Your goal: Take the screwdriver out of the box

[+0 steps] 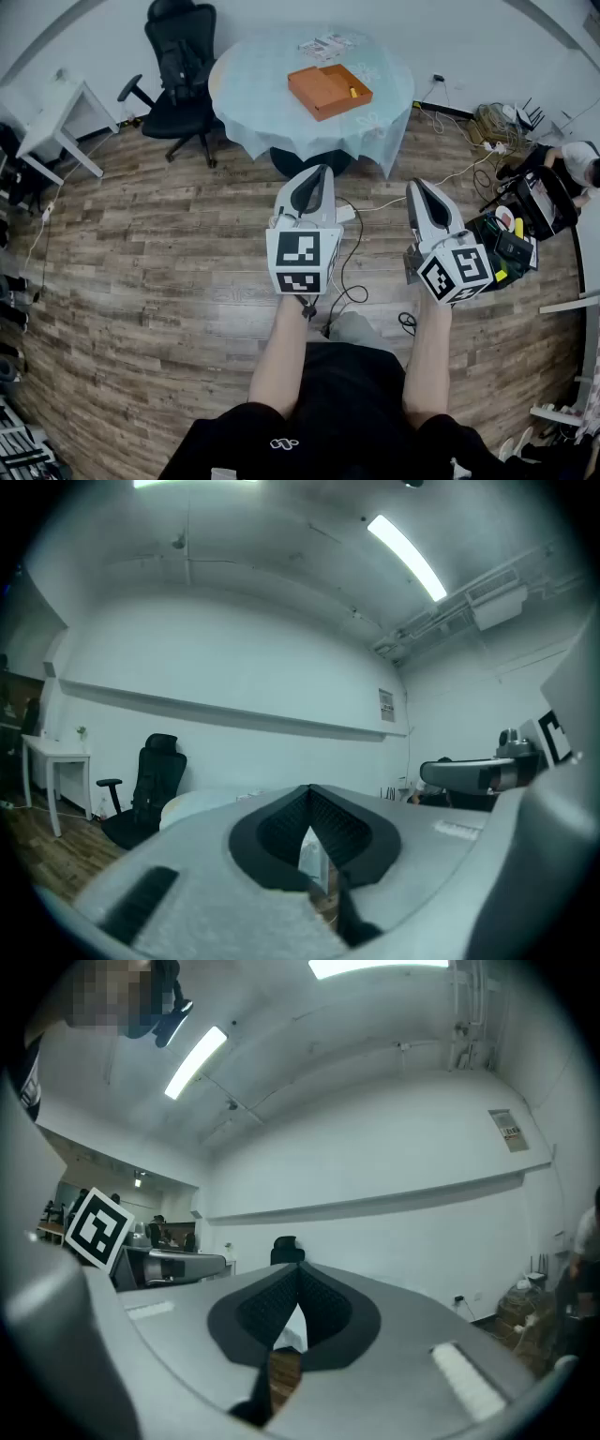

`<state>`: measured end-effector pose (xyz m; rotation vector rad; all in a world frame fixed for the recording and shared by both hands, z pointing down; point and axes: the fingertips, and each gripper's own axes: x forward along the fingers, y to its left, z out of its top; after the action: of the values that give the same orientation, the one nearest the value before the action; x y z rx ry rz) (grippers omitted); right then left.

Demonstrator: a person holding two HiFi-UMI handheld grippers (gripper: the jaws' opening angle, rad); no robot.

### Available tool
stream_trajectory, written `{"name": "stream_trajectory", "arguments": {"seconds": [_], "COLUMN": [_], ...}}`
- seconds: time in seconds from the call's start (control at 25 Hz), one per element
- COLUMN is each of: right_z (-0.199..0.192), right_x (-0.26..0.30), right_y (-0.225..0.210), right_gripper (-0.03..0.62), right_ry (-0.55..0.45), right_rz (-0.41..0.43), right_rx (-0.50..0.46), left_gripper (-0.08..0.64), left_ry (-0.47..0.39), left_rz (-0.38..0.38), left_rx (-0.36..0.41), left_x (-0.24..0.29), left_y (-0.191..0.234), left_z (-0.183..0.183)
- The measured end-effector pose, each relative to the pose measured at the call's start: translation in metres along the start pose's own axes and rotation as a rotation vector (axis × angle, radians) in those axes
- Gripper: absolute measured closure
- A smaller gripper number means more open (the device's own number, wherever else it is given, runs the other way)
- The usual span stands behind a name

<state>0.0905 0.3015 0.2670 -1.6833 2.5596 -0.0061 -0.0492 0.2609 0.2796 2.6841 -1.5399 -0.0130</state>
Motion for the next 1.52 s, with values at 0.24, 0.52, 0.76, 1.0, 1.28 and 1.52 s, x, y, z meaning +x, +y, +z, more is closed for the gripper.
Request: {"name": "stream_trajectory", "arguments": {"seconds": [0.24, 0.52, 0.76, 1.0, 1.28, 1.52], "right_z": [0.01, 0.012, 0.018, 0.03, 0.007, -0.004], "right_x": [-0.006, -0.002, -0.004, -0.007, 0.05, 0.136], "right_y": [-0.014, -0.006, -0.017, -0.048, -0.095, -0.156], "right_gripper": [0.584, 0.583, 0.583, 0.583, 0.583, 0.583], "right_ry": [-0.034, -0.043, -0.064, -0.115, -0.113, -0.108], "right_rz": [-0.036, -0.065, -0.09, -0.128, -0.102, -0.094], "right_rx": [0.001, 0.003, -0.016, -0.016, 0.007, 0.026], "left_gripper": [0.557, 0.557, 0.557, 0.557, 0.557, 0.557], "left_ry": [-0.005, -0.017, -0.042, -0.065, -0.042, -0.02], "left_rz": [0.017, 0.087, 0.056, -0.013, 0.008, 0.026], "left_rx": [-0.003, -0.006, 0.008, 0.055, 0.071, 0.056], "left_x": [-0.002, -0.018, -0.002, 0.026, 0.096, 0.196], "left_y": [-0.002, 0.04, 0.03, 0.008, 0.025, 0.068], "left_z": [0.003, 0.012, 0.027, 0.036, 0.02, 0.014]}}
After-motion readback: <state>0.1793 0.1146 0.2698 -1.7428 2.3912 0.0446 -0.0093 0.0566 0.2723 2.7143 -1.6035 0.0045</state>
